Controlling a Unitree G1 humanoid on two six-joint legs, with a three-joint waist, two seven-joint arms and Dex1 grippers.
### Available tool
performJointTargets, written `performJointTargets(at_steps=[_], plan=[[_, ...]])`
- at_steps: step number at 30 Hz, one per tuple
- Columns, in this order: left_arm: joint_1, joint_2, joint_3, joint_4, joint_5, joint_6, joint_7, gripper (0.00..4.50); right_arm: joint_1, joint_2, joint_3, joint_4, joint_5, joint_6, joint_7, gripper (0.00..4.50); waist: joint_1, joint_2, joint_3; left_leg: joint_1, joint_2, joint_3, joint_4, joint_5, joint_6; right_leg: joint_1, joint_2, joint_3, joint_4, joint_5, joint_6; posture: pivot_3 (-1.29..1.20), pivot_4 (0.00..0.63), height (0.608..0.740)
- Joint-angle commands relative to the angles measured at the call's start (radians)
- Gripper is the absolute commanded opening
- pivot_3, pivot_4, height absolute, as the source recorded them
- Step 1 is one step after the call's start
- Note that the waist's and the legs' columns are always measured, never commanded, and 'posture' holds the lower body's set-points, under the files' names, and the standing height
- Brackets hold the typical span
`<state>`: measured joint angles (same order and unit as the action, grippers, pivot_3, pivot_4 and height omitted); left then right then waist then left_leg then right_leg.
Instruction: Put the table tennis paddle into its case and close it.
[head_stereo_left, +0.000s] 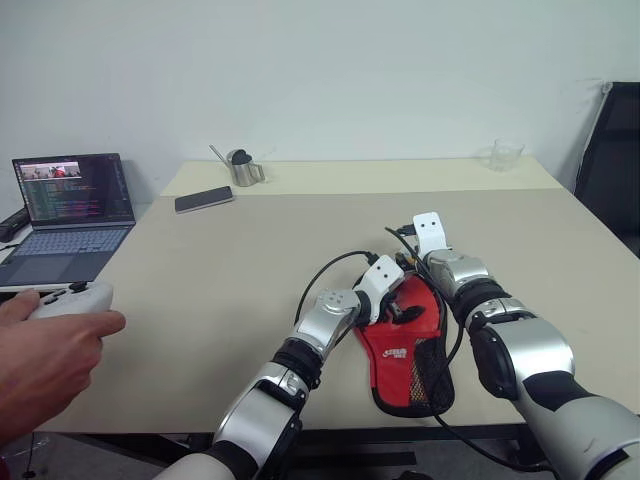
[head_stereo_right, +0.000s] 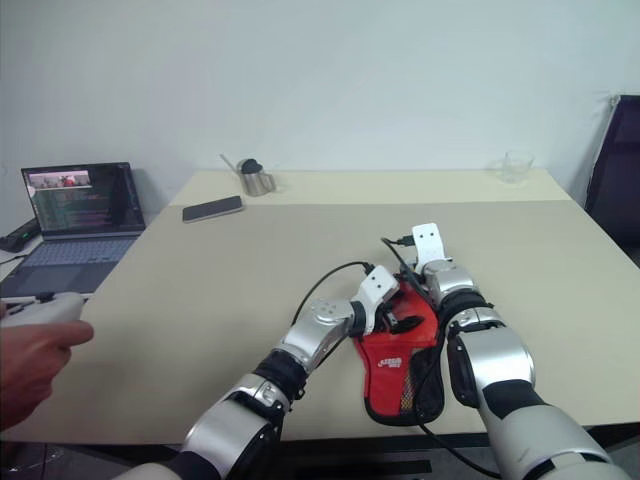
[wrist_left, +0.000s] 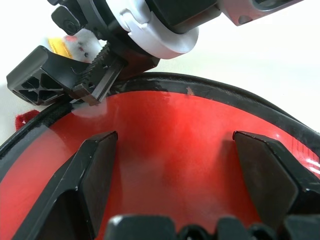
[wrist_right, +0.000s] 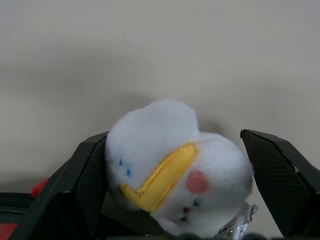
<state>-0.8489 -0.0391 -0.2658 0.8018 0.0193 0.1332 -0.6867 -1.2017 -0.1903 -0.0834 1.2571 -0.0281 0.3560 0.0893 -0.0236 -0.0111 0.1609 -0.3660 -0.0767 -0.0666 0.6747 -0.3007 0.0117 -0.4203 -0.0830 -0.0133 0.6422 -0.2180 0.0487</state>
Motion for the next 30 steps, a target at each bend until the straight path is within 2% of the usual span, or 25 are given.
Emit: performJointTargets(at_steps=[1,13,30], plan=[[0.034,-0.015,-0.010,0.055,0.016,0.038,0.000,4.05,-0.009,-0.024,-0.002,-0.015,-0.005,-0.006,-0.009,4.18,0.000,0.000,0.000,0.000,0.000,0.000,0.000,0.000,0.000,0.000,0.000,0.000,0.000,0.000,0.000,0.00,0.150,0.740],[0.023,-0.026,0.021,0.071,0.009,0.021,-0.003,4.05,-0.052,-0.051,-0.041,-0.041,0.043,0.022,0.040,4.18,0.000,0.000,0.000,0.000,0.000,0.000,0.000,0.000,0.001,0.000,0.000,0.000,0.001,0.000,0.000,0.00,0.150,0.740],[0.035,-0.029,0.019,0.063,0.015,0.017,-0.010,4.05,-0.050,-0.050,-0.026,-0.023,0.026,0.013,0.047,4.18,0.000,0.000,0.000,0.000,0.000,0.000,0.000,0.000,0.000,0.000,0.000,0.000,0.001,0.000,0.000,0.00,0.150,0.740]])
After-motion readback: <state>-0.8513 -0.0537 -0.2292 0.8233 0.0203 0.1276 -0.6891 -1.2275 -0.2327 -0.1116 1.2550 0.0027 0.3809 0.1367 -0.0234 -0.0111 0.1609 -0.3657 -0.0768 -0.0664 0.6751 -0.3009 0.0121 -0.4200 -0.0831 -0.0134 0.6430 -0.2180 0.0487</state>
